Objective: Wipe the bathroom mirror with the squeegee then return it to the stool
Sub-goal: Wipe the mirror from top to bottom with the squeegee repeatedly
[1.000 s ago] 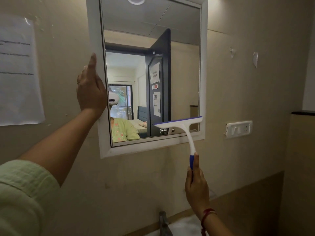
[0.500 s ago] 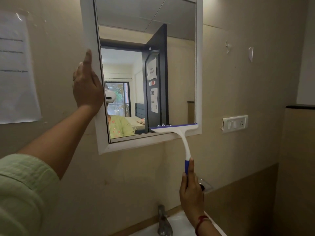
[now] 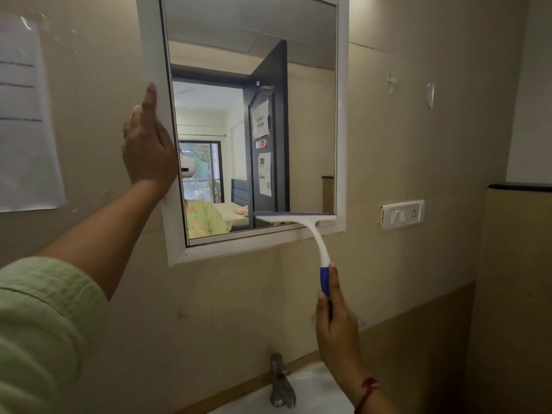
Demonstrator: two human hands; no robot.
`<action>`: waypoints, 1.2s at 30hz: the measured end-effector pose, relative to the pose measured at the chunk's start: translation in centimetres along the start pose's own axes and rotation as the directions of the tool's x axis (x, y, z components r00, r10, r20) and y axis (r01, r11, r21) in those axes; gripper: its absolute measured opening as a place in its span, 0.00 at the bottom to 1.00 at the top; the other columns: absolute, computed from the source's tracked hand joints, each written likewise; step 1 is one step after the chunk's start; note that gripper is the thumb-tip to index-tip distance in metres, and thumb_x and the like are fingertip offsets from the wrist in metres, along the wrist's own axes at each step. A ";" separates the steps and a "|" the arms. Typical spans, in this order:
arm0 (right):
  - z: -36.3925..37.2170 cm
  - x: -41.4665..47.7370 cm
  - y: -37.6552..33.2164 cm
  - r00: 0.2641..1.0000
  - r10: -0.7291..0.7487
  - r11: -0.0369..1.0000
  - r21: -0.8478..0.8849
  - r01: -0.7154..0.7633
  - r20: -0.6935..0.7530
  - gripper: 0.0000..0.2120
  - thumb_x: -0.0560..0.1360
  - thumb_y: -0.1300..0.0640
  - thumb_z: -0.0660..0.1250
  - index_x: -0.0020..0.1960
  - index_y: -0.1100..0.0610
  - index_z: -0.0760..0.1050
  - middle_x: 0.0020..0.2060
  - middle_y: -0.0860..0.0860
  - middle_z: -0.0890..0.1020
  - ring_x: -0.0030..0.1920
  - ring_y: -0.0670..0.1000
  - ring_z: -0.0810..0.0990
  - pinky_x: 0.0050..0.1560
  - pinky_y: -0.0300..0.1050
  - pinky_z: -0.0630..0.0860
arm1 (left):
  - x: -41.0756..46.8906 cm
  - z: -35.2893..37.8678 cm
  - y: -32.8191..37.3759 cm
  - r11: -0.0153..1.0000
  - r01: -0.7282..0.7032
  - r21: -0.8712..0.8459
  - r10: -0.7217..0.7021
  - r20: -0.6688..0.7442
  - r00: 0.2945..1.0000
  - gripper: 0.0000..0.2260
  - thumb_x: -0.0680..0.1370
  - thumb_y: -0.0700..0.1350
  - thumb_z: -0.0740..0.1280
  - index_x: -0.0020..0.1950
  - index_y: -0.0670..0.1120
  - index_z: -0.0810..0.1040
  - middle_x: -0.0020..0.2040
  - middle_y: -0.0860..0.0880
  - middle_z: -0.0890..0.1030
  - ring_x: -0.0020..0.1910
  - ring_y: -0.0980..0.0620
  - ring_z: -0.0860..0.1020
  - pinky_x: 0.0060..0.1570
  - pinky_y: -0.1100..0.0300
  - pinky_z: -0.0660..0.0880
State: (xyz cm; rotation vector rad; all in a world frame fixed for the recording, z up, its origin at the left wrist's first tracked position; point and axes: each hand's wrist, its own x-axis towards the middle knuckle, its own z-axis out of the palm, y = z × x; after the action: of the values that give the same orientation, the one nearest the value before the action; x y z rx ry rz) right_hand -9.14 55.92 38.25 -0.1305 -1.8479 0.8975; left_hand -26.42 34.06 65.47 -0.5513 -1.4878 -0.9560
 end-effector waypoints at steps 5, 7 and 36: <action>-0.2 1.0 -1.9 0.997 -0.055 0.996 0.065 0.059 -0.050 0.25 0.77 0.49 0.53 0.69 0.33 0.47 0.31 0.54 0.71 0.28 0.47 0.70 0.29 0.45 0.76 | 0.0 0.0 -0.1 1.000 -0.007 0.003 0.007 -0.005 1.000 0.22 0.80 0.42 0.49 0.74 0.50 0.58 0.64 0.42 0.74 0.63 0.42 0.70 0.58 0.49 0.69; 0.0 1.5 -2.2 0.996 -0.073 0.995 0.069 0.076 -0.042 0.26 0.78 0.53 0.54 0.69 0.35 0.48 0.30 0.54 0.70 0.27 0.47 0.69 0.29 0.48 0.75 | 0.0 0.1 -0.1 1.000 -0.009 0.005 0.009 -0.007 1.000 0.22 0.80 0.42 0.49 0.74 0.50 0.58 0.63 0.42 0.75 0.62 0.42 0.70 0.57 0.48 0.70; 0.0 -5.2 -3.7 0.995 -0.020 0.967 0.254 -0.005 0.094 0.25 0.73 0.52 0.60 0.66 0.36 0.59 0.55 0.22 0.69 0.52 0.27 0.71 0.42 0.19 0.69 | 0.0 -0.2 0.2 1.000 -0.010 0.013 0.010 0.004 1.000 0.22 0.79 0.41 0.50 0.74 0.49 0.59 0.61 0.42 0.75 0.62 0.40 0.70 0.59 0.47 0.70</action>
State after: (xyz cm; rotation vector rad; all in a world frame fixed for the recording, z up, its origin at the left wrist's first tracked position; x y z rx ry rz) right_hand -5.65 50.86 36.69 0.0802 -1.8016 1.1431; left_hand -26.12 33.97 65.52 -0.5510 -1.4922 -0.9378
